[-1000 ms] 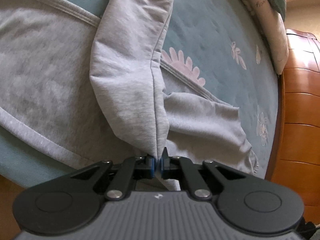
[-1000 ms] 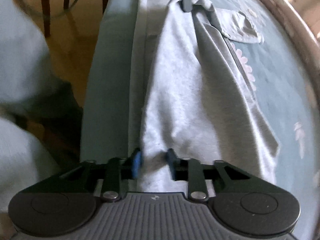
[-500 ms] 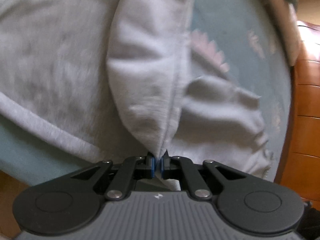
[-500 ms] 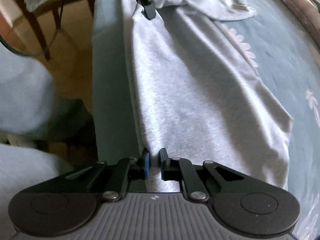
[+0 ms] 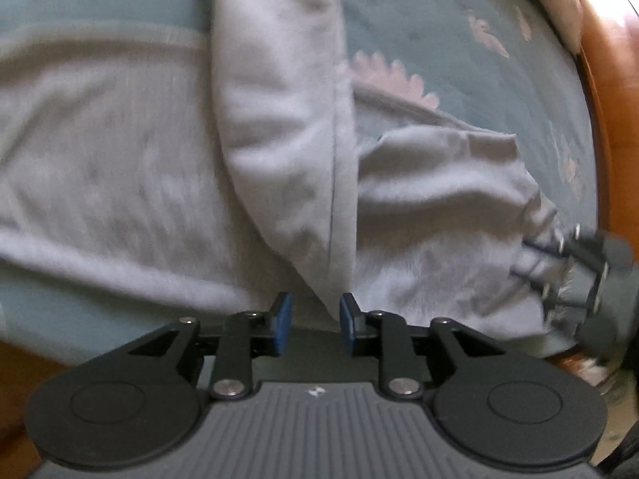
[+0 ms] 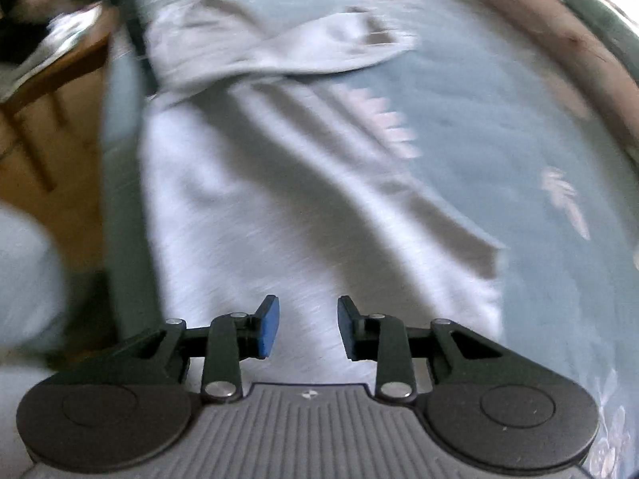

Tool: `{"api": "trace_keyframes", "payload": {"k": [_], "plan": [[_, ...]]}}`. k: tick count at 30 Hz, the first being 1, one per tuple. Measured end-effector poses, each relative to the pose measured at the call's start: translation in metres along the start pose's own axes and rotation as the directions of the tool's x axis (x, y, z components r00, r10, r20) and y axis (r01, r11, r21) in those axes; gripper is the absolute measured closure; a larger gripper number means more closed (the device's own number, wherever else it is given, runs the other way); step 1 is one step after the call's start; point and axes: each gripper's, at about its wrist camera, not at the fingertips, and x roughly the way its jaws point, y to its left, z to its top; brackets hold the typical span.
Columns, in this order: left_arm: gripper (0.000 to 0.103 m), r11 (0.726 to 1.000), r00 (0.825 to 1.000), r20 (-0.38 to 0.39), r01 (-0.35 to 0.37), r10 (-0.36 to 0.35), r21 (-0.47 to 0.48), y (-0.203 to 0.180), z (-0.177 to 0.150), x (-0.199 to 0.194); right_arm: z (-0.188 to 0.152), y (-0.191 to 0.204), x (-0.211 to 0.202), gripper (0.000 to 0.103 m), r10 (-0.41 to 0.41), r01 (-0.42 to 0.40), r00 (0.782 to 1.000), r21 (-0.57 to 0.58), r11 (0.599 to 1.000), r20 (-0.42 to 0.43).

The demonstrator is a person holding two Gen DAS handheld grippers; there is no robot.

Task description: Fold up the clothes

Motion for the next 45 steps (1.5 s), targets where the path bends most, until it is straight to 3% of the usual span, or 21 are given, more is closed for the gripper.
{"api": "trace_keyframes", "payload": {"k": [4,9,14,19,24,27,29,31,32,34,35,37,40,42,45], "plan": [[0.078,0.975,0.992,0.121,0.019,-0.046,0.222,-0.036,0.028,0.0,-0.002,-0.025,0.02,0.067,-0.001,0.002,1.0,0.121,0.993,-0.005],[0.078,0.901,0.987,0.13,0.033,-0.099,0.433,-0.068,0.075,0.054,-0.01,-0.011,0.023,0.067,0.052,-0.049,0.998,0.159,0.986,-0.019],[0.078,0.851,0.994,0.104,-0.02,-0.041,0.525,-0.079,0.101,0.096,-0.017,-0.002,0.02,0.066,0.072,-0.067,0.997,0.146,0.987,-0.034],[0.076,0.793,0.995,0.101,-0.06,-0.002,0.606,-0.091,0.097,0.109,-0.02,0.0,0.023,0.064,0.066,-0.06,0.997,0.176,0.983,-0.032],[0.071,0.7,0.988,0.138,-0.144,0.065,0.7,-0.108,0.076,0.11,-0.021,-0.002,0.021,0.058,0.059,-0.054,0.998,0.198,0.979,-0.017],[0.073,0.627,0.98,0.174,-0.197,0.099,0.754,-0.117,0.063,0.114,-0.022,-0.004,0.023,0.058,0.053,-0.048,0.998,0.207,0.977,-0.02],[0.077,0.602,0.977,0.181,-0.21,0.11,0.77,-0.121,0.06,0.116,-0.023,-0.005,0.026,0.058,0.05,-0.043,0.998,0.209,0.977,-0.026],[0.098,0.63,0.979,0.178,-0.198,0.095,0.751,-0.121,0.063,0.113,-0.023,-0.006,0.027,0.058,0.049,-0.042,0.998,0.209,0.977,-0.029],[0.098,0.646,0.978,0.188,-0.199,0.087,0.737,-0.12,0.064,0.11,-0.023,-0.006,0.027,0.058,0.048,-0.041,0.998,0.207,0.978,-0.029],[0.098,0.636,0.96,0.27,-0.253,0.073,0.729,-0.124,0.064,0.097,-0.023,-0.006,0.027,0.058,0.047,-0.04,0.998,0.202,0.979,-0.029],[0.098,0.635,0.952,0.301,-0.27,0.061,0.724,-0.126,0.064,0.091,-0.022,-0.006,0.027,0.058,0.045,-0.038,0.999,0.2,0.979,-0.026],[0.097,0.656,0.952,0.302,-0.264,0.057,0.707,-0.123,0.067,0.088,-0.022,-0.007,0.027,0.056,0.039,-0.034,0.999,0.198,0.98,-0.02],[0.089,0.675,0.967,0.228,-0.242,0.112,0.697,-0.117,0.07,0.105,-0.021,-0.008,0.03,0.055,0.04,-0.034,0.999,0.209,0.977,-0.023],[0.088,0.706,0.967,0.23,-0.239,0.109,0.666,-0.114,0.072,0.102,-0.019,-0.008,0.029,0.055,0.036,-0.032,0.999,0.21,0.977,-0.017],[0.079,0.761,0.96,0.26,-0.242,0.1,0.602,-0.112,0.076,0.091,-0.019,-0.012,0.024,0.055,0.021,-0.021,1.0,0.213,0.977,0.002]]}}
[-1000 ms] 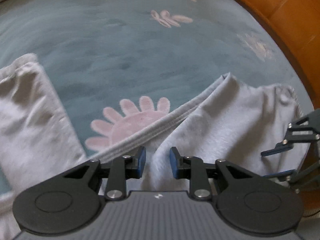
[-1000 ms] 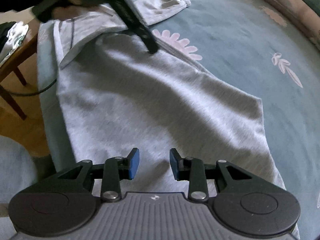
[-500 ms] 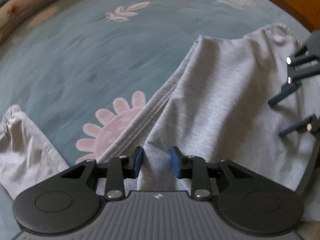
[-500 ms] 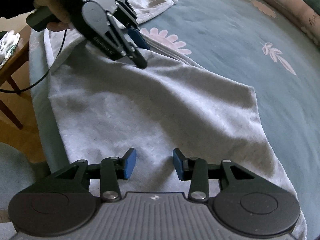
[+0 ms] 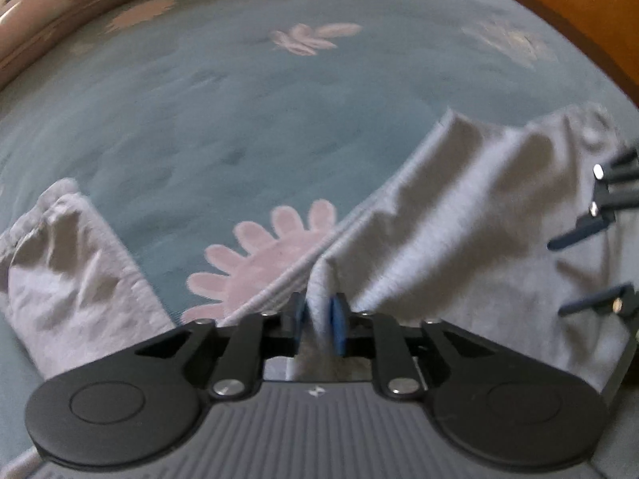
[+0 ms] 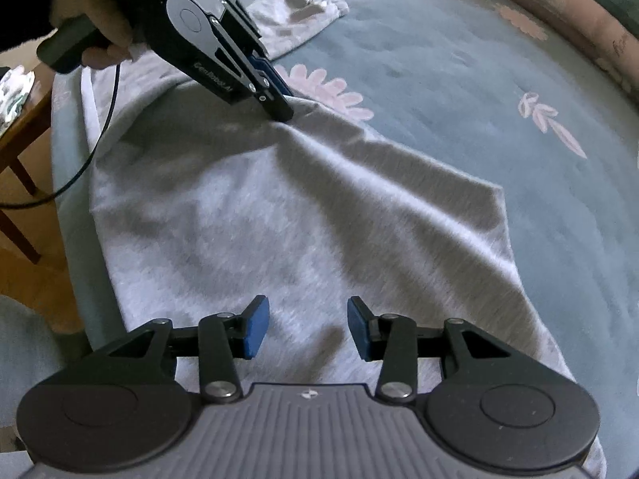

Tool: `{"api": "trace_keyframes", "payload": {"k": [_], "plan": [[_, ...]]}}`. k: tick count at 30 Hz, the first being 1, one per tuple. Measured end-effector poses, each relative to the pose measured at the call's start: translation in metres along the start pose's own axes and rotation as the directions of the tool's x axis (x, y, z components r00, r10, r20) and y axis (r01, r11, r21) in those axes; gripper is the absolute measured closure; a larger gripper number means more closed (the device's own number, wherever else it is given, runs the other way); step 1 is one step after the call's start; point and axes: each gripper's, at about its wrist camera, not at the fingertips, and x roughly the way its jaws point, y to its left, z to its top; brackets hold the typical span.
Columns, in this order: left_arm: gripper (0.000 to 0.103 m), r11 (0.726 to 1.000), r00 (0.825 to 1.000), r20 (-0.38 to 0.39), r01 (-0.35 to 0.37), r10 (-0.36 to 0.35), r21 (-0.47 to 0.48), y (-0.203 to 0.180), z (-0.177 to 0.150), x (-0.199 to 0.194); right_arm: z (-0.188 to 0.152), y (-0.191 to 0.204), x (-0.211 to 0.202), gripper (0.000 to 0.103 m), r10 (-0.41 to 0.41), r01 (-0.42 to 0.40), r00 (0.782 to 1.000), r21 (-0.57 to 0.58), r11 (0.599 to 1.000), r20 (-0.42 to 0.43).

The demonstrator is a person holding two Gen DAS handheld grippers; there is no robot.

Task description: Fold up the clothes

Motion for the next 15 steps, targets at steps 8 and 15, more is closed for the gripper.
{"api": "trace_keyframes", "payload": {"k": [8,15], "plan": [[0.067,0.987,0.978,0.134,0.157,-0.159,0.023,-0.025,0.011,-0.012,0.015,-0.033,0.008,0.048,-0.102,0.094,0.992,0.108,0.99,0.072],[0.064,0.975,0.982,-0.018,0.186,-0.189,-0.121,-0.015,-0.013,0.023,0.0,-0.047,0.018,0.035,-0.044,0.04,0.999,0.2,0.979,0.015]]}}
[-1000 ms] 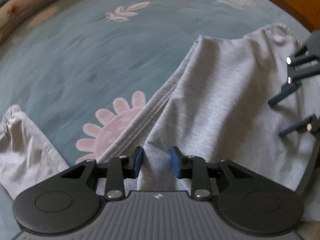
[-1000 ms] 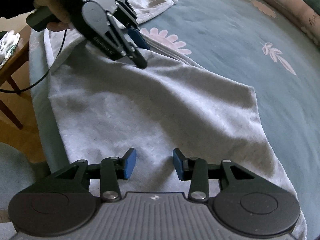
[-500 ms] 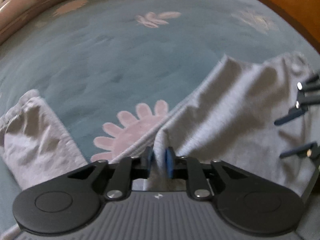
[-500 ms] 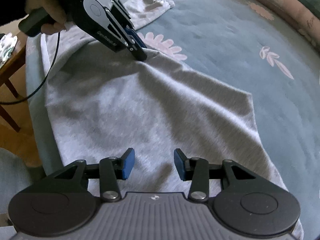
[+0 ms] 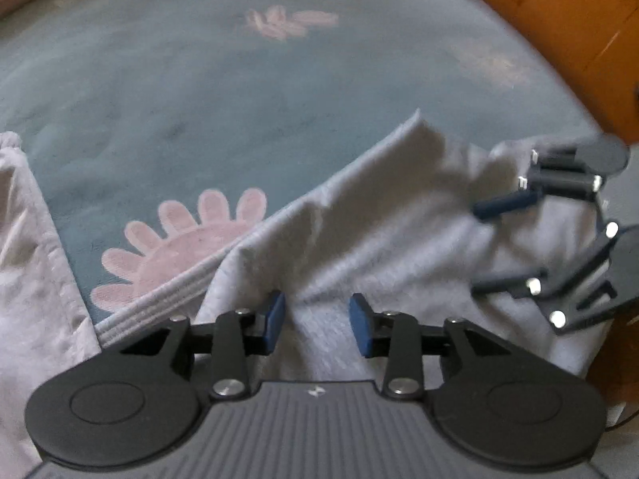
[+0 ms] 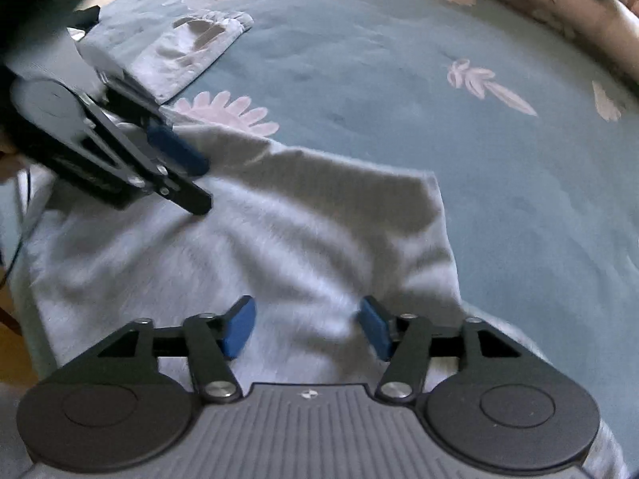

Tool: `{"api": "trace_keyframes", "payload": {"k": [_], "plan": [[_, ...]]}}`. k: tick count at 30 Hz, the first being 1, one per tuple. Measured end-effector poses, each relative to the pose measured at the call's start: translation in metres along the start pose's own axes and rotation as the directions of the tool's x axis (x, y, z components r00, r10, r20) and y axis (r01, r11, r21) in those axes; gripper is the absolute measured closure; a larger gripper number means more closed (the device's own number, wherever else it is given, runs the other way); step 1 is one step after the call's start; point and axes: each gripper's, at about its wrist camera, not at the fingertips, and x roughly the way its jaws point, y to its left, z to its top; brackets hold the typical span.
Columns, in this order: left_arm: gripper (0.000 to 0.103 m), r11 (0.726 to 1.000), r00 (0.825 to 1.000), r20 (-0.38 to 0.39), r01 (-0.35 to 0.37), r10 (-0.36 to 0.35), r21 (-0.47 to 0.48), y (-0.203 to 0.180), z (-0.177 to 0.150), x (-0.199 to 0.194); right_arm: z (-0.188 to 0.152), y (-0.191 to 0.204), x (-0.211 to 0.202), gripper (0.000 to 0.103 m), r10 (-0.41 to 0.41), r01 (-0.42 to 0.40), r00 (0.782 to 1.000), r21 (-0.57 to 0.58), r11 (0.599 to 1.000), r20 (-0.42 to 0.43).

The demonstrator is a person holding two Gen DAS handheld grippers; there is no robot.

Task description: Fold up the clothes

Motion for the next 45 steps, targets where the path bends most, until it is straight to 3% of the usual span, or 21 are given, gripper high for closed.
{"api": "trace_keyframes", "payload": {"k": [3,5,7,9,12,13,18,23,30,33,35,36,38,40,41,44,45], "plan": [[0.066,1.0,1.0,0.001,-0.011,0.011,-0.006,-0.006,0.005,-0.013,-0.012,0.001,-0.012,0.035,0.013,-0.013,1.0,0.002,1.0,-0.028],[0.066,0.999,0.999,0.033,0.035,-0.035,-0.003,-0.013,0.02,-0.019,-0.018,0.002,-0.021,0.035,0.035,-0.035,0.999,0.009,0.999,-0.026],[0.06,0.99,0.988,0.09,0.132,-0.128,-0.046,-0.015,0.044,-0.021,-0.023,0.003,-0.023,0.035,0.053,-0.052,0.998,0.012,0.999,-0.037],[0.054,0.965,0.964,0.139,0.241,-0.227,-0.1,-0.015,0.073,-0.012,-0.027,0.003,-0.02,0.035,0.064,-0.063,0.997,0.017,0.998,-0.052],[0.052,0.929,0.936,0.105,0.347,-0.335,-0.128,-0.017,0.104,0.016,-0.029,0.003,-0.016,0.035,0.07,-0.07,0.996,0.008,0.998,-0.049],[0.052,0.929,0.935,0.088,0.352,-0.344,-0.113,-0.02,0.112,0.026,-0.029,0.003,-0.016,0.035,0.07,-0.07,0.997,0.004,0.998,-0.043],[0.055,0.937,0.935,-0.062,0.346,-0.348,-0.035,-0.039,0.14,0.074,-0.035,-0.003,-0.017,0.034,0.089,-0.088,0.996,0.024,0.996,-0.02],[0.055,0.945,0.934,-0.15,0.327,-0.323,0.001,-0.05,0.15,0.081,-0.042,-0.007,-0.018,0.034,0.092,-0.092,0.996,0.027,0.995,0.005],[0.053,0.875,0.833,-0.27,0.447,-0.482,-0.185,-0.031,0.16,0.108,-0.046,-0.011,-0.017,0.03,0.102,-0.104,0.994,0.045,0.994,0.033],[0.054,0.816,0.81,-0.194,0.481,-0.553,-0.321,-0.014,0.16,0.117,-0.048,-0.011,-0.017,0.029,0.104,-0.105,0.994,0.035,0.994,0.034],[0.054,0.795,0.839,-0.085,0.47,-0.538,-0.384,0.0,0.156,0.11,-0.048,-0.011,-0.017,0.029,0.103,-0.104,0.994,0.029,0.994,0.033],[0.054,0.809,0.867,-0.028,0.452,-0.497,-0.376,0.003,0.156,0.101,-0.048,-0.011,-0.017,0.029,0.103,-0.104,0.994,0.027,0.994,0.033],[0.054,0.856,0.903,0.02,0.414,-0.429,-0.31,0.0,0.157,0.083,-0.049,-0.012,-0.017,0.028,0.1,-0.101,0.994,0.026,0.995,0.031],[0.053,0.883,0.904,0.019,0.422,-0.427,-0.207,-0.016,0.156,0.064,-0.049,-0.012,-0.019,0.028,0.093,-0.094,0.995,0.027,0.995,0.033],[0.052,0.881,0.893,0.002,0.443,-0.449,-0.163,-0.027,0.153,0.057,-0.049,-0.013,-0.021,0.028,0.084,-0.086,0.996,0.031,0.996,0.039],[0.049,0.835,0.828,-0.108,0.548,-0.55,-0.047,-0.063,0.138,0.047,-0.049,-0.019,-0.032,0.028,0.041,-0.045,0.997,0.057,0.997,0.065],[0.049,0.826,0.815,-0.148,0.563,-0.56,-0.021,-0.074,0.129,0.048,-0.049,-0.022,-0.036,0.028,0.02,-0.025,0.997,0.071,0.997,0.072]]}}
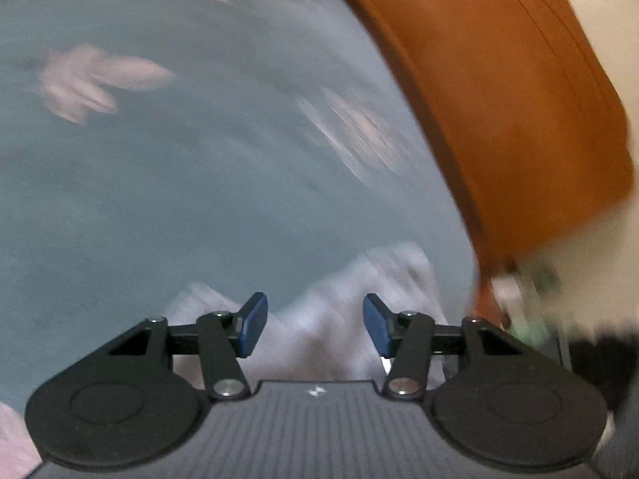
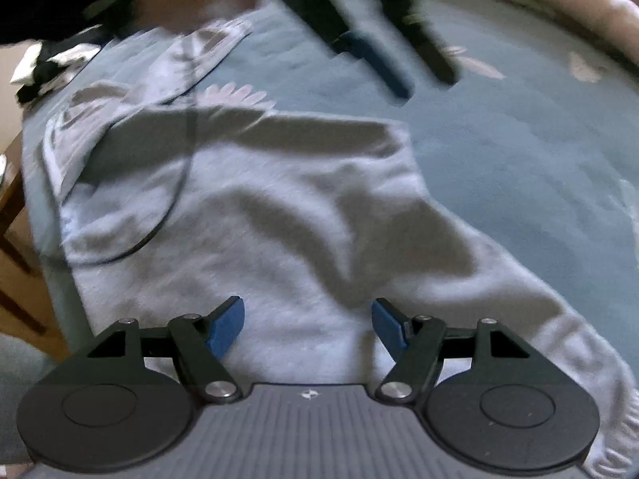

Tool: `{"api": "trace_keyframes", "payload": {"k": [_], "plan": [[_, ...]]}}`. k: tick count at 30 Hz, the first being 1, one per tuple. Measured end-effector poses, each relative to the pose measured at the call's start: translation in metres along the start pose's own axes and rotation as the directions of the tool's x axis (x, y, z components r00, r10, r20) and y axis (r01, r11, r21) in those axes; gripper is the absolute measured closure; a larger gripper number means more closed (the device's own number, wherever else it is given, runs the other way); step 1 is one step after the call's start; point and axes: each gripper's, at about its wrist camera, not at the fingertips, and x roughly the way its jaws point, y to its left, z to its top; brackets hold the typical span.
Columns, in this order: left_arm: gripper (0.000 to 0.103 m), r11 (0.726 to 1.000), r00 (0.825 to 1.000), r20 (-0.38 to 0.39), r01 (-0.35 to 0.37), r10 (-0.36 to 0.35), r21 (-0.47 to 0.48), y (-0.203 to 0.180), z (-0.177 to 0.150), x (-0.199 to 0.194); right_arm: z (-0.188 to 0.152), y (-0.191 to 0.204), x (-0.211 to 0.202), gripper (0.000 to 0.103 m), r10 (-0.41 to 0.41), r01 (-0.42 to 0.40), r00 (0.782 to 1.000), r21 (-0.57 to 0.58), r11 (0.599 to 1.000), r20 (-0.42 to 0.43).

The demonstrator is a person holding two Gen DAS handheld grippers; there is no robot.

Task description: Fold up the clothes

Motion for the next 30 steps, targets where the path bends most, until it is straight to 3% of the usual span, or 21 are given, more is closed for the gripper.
{"api": "trace_keyframes", "payload": {"k": [2,5,7,9,13,17,18,21,24,28,30], "plan": [[0.049,0.999,0.999,-0.027,-0.035,0.035,0.013,-0.003,-0.013,0.014,0.001,-0.009,-0.008,0.028,-0.045,0.045,0.999,0.028,0.999,0.016],[0.049,0.99,0.994,0.038,-0.095,0.1,-0.103,0.017,-0.025,0.023,0.004,-0.023,-0.015,0.028,-0.087,0.085,0.995,0.058,0.995,0.043],[0.052,0.975,0.982,0.106,-0.136,0.156,-0.179,0.031,-0.03,0.016,0.008,-0.029,-0.013,0.028,-0.097,0.094,0.993,0.039,0.995,0.073],[0.051,0.96,0.976,0.153,-0.114,0.156,-0.255,0.044,-0.037,0.008,0.015,-0.032,-0.006,0.028,-0.084,0.084,0.991,0.001,0.996,0.103],[0.059,0.944,0.965,0.168,-0.146,0.202,-0.296,0.048,-0.05,0.002,0.021,-0.031,0.02,0.028,-0.017,0.019,0.995,-0.023,1.0,0.103],[0.06,0.935,0.956,0.158,-0.19,0.245,-0.298,0.041,-0.052,-0.002,0.013,-0.037,0.027,0.028,-0.067,0.067,0.996,0.009,0.998,0.053],[0.055,0.94,0.958,0.152,-0.194,0.243,-0.28,0.036,-0.049,0.0,0.013,-0.039,0.022,0.028,-0.086,0.085,0.995,0.028,0.996,0.042],[0.051,0.968,0.974,0.17,-0.107,0.147,-0.229,0.03,-0.043,-0.011,0.007,-0.049,0.0,0.028,-0.11,0.105,0.993,0.082,0.991,0.05],[0.051,0.97,0.97,0.2,-0.092,0.139,-0.225,0.027,-0.035,0.002,-0.001,-0.066,-0.022,0.028,-0.152,0.14,0.987,0.174,0.975,0.058],[0.051,0.934,0.96,0.24,-0.056,0.148,-0.354,0.05,-0.036,0.01,-0.016,-0.094,-0.04,0.028,-0.162,0.126,0.984,0.353,0.927,0.077],[0.051,0.93,0.953,0.251,-0.067,0.167,-0.361,0.049,-0.041,0.008,-0.024,-0.107,-0.04,0.028,-0.14,0.088,0.986,0.442,0.892,0.086]]}}
